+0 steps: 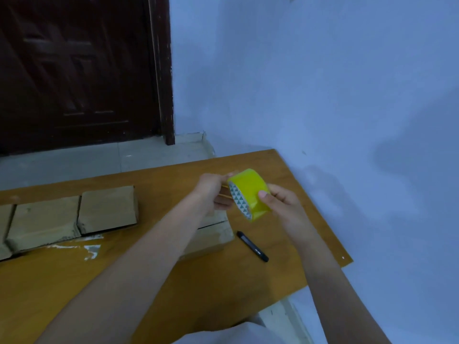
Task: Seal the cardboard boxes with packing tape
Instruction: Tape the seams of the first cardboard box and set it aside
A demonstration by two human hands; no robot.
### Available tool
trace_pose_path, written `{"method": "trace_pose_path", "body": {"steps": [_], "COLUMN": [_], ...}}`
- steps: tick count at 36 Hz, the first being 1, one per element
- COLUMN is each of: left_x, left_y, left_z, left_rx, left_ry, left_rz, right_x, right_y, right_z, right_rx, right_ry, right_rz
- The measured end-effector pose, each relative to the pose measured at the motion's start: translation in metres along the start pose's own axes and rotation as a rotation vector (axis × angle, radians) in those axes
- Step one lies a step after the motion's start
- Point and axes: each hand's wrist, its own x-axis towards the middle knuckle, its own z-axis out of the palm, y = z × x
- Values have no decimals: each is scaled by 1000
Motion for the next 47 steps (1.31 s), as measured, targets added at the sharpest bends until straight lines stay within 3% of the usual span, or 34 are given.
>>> {"method": "trace_pose_path", "body": {"steps": [5, 8, 11, 13, 17, 23, 30, 47], "left_x": [25, 39, 42, 49, 63, 74, 85, 101], "left_y": [12, 14, -3, -26, -58, -80, -84, -79], "left_z": [-1, -8, -8, -12, -28, -29, -27, -27], "left_rx": [141, 97, 311, 421, 416, 586, 720, 913], "left_ry": [136, 262, 193, 161, 128, 174, 242, 220], "left_rz": [197, 280, 324, 301, 263, 301, 277, 155], "right_x": [1, -4, -18, -26, -30, -34, -25, -11], "right_y": [10, 26, 53, 67, 83, 104, 112, 108], "right_z": [5, 7, 11, 14, 23, 33, 29, 31], "right_rx": [-52, -354, -555, -526, -408, -405, -367, -350], "right_ry": [93, 124, 125, 101, 17, -14, 3, -43], "right_rz": [60, 206, 382, 447, 556, 596, 624, 660]}}
